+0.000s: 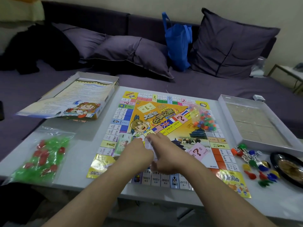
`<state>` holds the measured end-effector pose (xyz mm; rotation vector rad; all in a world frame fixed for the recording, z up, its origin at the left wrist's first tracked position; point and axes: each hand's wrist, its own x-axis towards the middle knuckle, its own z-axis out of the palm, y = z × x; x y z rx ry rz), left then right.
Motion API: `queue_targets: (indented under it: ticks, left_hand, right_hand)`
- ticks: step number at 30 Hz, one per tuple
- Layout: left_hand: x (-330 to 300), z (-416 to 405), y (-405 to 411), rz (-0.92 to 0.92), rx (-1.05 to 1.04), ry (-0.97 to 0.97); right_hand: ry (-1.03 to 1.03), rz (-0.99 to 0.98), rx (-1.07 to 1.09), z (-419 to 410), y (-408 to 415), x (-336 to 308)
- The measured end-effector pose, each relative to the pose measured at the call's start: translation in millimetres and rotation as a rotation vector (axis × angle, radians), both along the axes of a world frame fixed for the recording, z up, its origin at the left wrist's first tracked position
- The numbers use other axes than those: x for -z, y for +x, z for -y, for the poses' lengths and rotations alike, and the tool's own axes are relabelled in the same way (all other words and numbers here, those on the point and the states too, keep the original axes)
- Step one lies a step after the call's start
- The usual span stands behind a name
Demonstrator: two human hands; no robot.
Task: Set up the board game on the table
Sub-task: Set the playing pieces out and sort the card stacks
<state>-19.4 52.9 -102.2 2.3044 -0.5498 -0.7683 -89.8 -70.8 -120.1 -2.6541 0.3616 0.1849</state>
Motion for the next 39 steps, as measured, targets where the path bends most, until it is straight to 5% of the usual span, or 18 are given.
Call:
queue_targets:
  ticks: [8, 18, 25, 30, 34, 39]
  left_hand:
    - [6.4, 2.8, -9.1, -0.170, -0.163, -0.244]
    - [-17.6, 4.6, -17.8, -0.147, -0.127, -0.596]
    - [-33.5, 1.8, -11.7, -0.388, -0.091, -0.670]
    - [-45.1, -8.0, 8.0, -0.719, 0.101, -0.442]
    - [-38.9, -8.4, 9.6, -0.798, 0.323, -0.267]
    - [-35.3, -5.0, 4.8, -0.861, 0.382, -0.307]
  right_hand:
    - [0.133, 0.064, 0.060, -0.5, -8.8, -4.6]
    - [0.769, 0.308, 0.461, 15.4, -43.5, -36.3]
    - [0.645, 0.401, 0.392, 22.4, -54.8, -45.7]
    - [0.399, 0.315, 0.216, 29.7, -67.7, -62.3]
    - [0.041, 0.194, 0.024, 28.1, -69.1, -67.6]
    - [0.147, 0.272, 0.072, 27.3, -71.4, -65.6]
